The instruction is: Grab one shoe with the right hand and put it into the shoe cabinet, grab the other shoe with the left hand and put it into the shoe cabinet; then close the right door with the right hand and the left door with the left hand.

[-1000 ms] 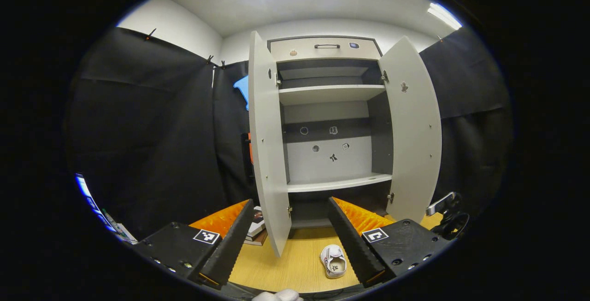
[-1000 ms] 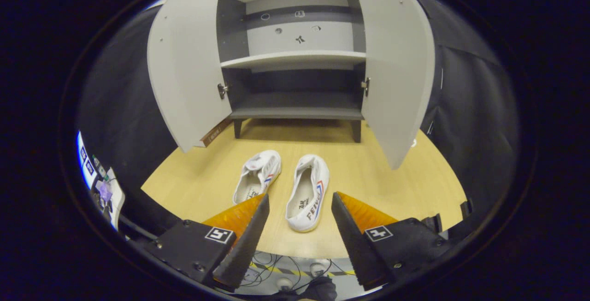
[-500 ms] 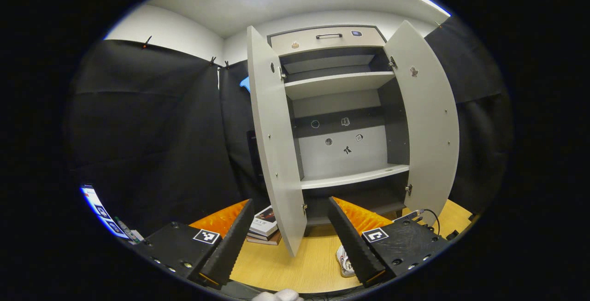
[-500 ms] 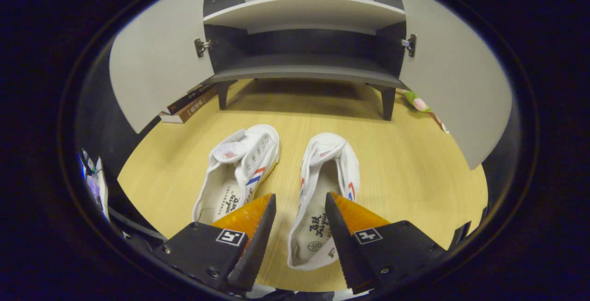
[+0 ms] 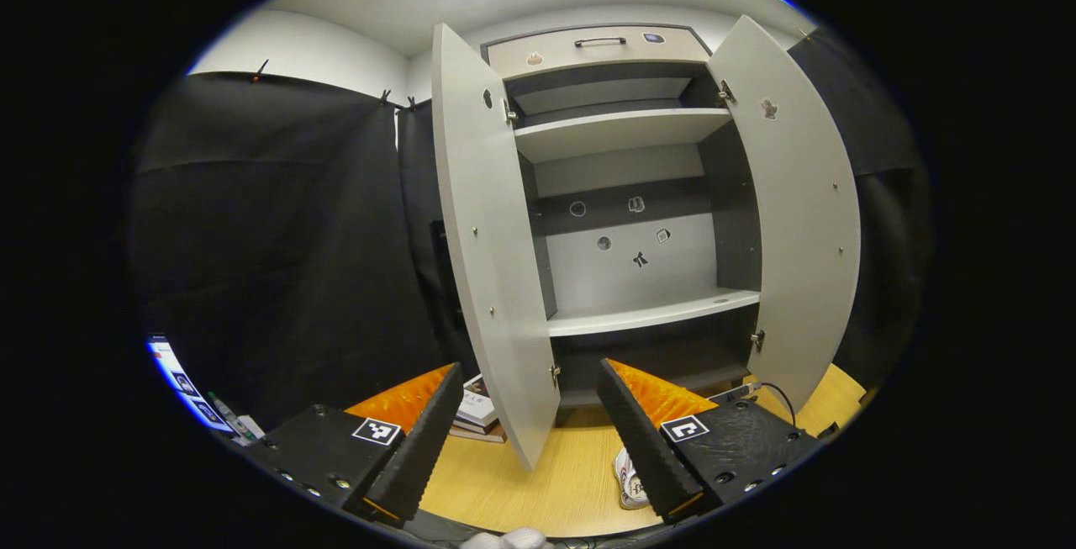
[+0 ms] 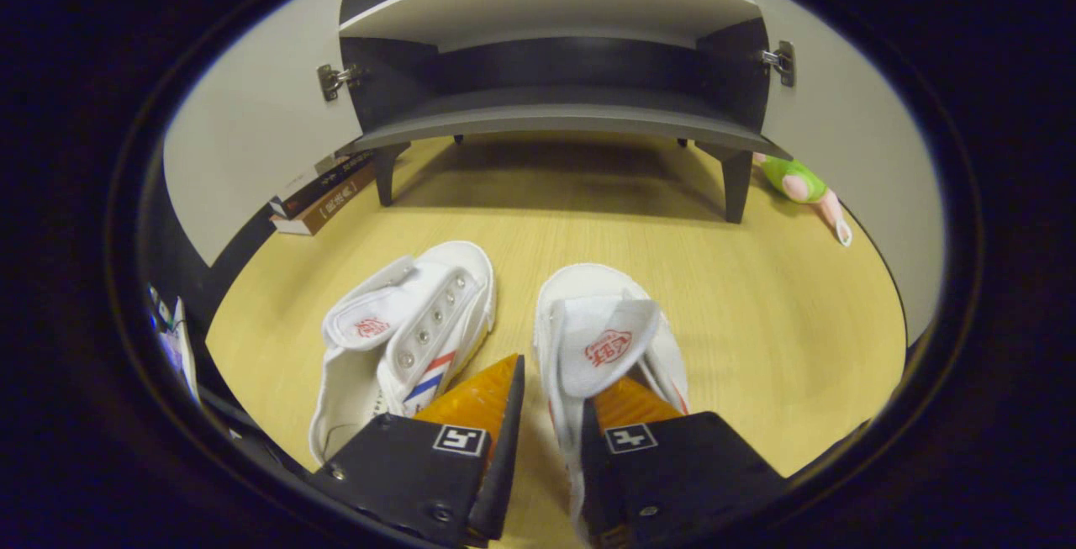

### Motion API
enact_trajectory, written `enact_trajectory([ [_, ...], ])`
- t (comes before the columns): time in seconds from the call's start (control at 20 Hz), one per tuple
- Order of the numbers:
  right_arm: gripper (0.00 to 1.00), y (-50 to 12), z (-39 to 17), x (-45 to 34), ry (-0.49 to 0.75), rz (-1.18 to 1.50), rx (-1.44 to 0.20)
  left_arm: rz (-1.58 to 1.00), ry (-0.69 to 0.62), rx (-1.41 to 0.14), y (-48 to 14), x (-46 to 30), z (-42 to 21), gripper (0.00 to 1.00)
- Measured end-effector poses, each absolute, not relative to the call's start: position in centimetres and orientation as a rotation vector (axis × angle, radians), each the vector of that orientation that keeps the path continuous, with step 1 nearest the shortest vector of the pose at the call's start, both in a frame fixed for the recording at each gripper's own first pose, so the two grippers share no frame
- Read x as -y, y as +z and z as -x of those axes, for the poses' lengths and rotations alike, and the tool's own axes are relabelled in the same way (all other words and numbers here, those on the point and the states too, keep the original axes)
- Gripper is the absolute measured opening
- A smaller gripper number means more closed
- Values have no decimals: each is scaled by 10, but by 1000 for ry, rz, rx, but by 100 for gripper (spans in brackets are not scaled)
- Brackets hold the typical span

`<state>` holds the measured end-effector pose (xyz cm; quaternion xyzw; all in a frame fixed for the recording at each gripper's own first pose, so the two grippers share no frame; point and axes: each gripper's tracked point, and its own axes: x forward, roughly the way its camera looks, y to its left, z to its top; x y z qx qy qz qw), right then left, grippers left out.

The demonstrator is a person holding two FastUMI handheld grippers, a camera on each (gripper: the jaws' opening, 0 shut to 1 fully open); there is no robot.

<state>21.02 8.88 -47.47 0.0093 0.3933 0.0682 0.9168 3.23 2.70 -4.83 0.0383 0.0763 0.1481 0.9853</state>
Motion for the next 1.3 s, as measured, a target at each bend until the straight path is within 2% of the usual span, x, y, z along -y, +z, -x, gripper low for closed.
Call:
enact_trajectory([
  [0.05,33,-477,-212,-92,149,-31,-818,-77,297,-156,-49,-26,-35,96],
  [0.1,13,-476,-209,-91,161,-28,-818,-77,299,-157,-50,-26,-36,96],
  [0.25,7,-470,-208,-91,187,-51,-841,-68,293,-156,-50,-23,-41,96],
  [0.45,7,-435,-208,-88,191,-36,-784,-65,291,-135,-44,-22,-41,96],
  [0.7,7,-363,-209,-90,195,-55,-685,-54,278,-110,-40,-20,-40,96],
  [0.9,6,-288,-223,-91,201,-45,-597,-39,269,-96,-38,-19,-33,96],
  [1.3,7,-114,-294,-112,230,-43,-334,1,299,-63,-35,-28,-16,96],
])
